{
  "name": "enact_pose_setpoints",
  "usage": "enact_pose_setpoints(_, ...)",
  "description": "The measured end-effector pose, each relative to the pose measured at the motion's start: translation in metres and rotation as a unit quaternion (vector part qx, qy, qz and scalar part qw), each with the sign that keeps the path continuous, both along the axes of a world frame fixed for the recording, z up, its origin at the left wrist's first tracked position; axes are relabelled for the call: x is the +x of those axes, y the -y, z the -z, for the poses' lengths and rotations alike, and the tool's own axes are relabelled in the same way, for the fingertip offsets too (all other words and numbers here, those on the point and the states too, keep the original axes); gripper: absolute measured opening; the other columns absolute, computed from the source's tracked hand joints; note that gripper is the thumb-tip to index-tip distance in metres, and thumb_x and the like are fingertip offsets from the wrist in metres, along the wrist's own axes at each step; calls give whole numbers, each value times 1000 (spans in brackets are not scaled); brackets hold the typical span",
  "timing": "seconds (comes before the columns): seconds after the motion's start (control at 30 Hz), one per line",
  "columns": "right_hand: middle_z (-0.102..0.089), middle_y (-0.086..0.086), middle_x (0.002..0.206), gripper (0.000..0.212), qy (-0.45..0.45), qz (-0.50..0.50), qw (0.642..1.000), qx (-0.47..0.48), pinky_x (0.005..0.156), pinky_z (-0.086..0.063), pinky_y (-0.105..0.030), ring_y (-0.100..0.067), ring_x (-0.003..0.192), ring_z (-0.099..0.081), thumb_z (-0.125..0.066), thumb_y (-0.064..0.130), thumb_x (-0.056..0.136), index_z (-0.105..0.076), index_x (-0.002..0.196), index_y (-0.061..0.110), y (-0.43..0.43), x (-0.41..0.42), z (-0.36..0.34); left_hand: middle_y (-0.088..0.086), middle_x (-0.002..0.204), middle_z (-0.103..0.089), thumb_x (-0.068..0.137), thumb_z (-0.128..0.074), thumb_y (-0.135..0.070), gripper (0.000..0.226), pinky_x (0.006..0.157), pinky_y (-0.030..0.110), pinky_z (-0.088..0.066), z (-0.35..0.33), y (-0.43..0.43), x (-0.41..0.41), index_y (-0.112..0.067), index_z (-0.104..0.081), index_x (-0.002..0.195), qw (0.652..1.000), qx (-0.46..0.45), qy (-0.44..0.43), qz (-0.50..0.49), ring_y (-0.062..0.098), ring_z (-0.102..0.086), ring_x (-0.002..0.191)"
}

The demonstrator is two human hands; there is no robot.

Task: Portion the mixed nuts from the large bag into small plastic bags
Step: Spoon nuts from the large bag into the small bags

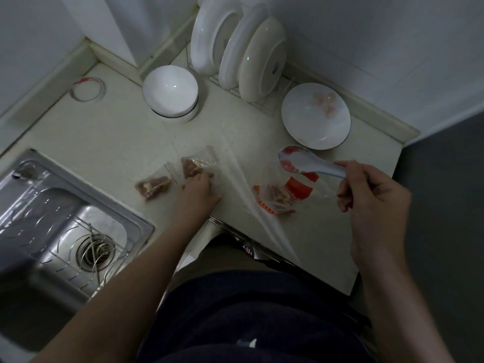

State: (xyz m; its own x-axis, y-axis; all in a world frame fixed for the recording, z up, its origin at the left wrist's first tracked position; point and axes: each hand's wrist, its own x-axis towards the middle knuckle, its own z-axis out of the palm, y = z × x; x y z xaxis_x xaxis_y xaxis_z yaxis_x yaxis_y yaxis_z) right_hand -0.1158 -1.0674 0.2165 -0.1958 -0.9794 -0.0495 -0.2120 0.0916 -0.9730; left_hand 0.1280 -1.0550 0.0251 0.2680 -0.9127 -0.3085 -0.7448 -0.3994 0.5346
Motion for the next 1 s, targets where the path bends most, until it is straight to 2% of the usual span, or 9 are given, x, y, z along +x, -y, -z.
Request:
enact_pose_setpoints(0.17,-56,4,57,24,66,55,996,5,49,-42,-21,-9,52,-48,-55,23,96,-75,83,21,2,-8,1,10,129,-54,70,-80,-41,69,98,48,-35,-1,-4,-6,-14,-54,127,994,-25,110,10,33,-49,120)
enact_pose_setpoints(0.27,-65,1,64,24,120,100,988,17,55,-50,-22,-9,57,-57,-54,26,97,-75,89,16,5,-16,2,10,128,-53,57,-85,-53,79,98,49,-33,-7,-3,-3,-14,-56,120,994,-16,111,-11,34,-47,119)
enact_pose_setpoints(0.37,-68,-1,67,26,148,157,976,17,60,-53,-23,-9,59,-58,-55,27,96,-73,96,10,8,-27,3,12,114,-57,73,-80,-43,50,98,49,-40,-15,8,-5,-10,-62,105,988,-135,68,-9,35,-53,110)
enact_pose_setpoints(0.47,-68,-2,69,24,161,195,967,24,62,-53,-23,-10,61,-59,-56,27,96,-74,94,10,10,-34,5,15,102,-59,87,-71,-17,16,92,26,-38,-33,41,-16,-3,-68,94,971,-233,-23,46,31,-58,99)
enact_pose_setpoints(0.63,-70,-3,69,21,183,245,950,56,62,-54,-20,-9,61,-60,-57,22,95,-74,89,12,4,-47,13,17,115,-61,91,-65,-6,15,95,28,-44,-43,103,-50,-1,-74,102,951,-138,-97,259,29,-61,107)
enact_pose_setpoints(0.73,-69,-3,68,20,172,273,945,61,60,-54,-20,-9,57,-59,-56,20,95,-73,92,9,-4,-54,18,19,132,-51,93,-62,-3,23,99,16,-37,-36,135,-72,-4,-71,114,921,-44,-119,367,22,-53,121)
enact_pose_setpoints(0.83,-69,-3,67,20,166,297,938,65,58,-53,-20,-7,54,-57,-55,18,96,-72,92,8,-11,-60,22,19,137,-46,93,-64,-13,28,107,27,-33,-25,160,-93,-16,-71,120,903,47,-96,416,25,-43,132)
enact_pose_setpoints(0.93,-69,-3,67,20,162,317,932,68,57,-53,-20,-8,55,-58,-55,17,96,-72,93,8,-17,-64,24,15,127,-56,90,-68,-24,23,108,33,-35,-12,171,-100,-22,-75,112,891,93,-53,441,24,-47,126)
enact_pose_setpoints(1.0,-69,-3,67,20,153,326,930,66,57,-54,-20,-9,56,-58,-54,17,96,-72,95,8,-21,-67,26,11,120,-63,87,-69,-33,27,106,37,-39,-7,173,-103,-17,-76,108,896,143,-51,417,26,-52,120)
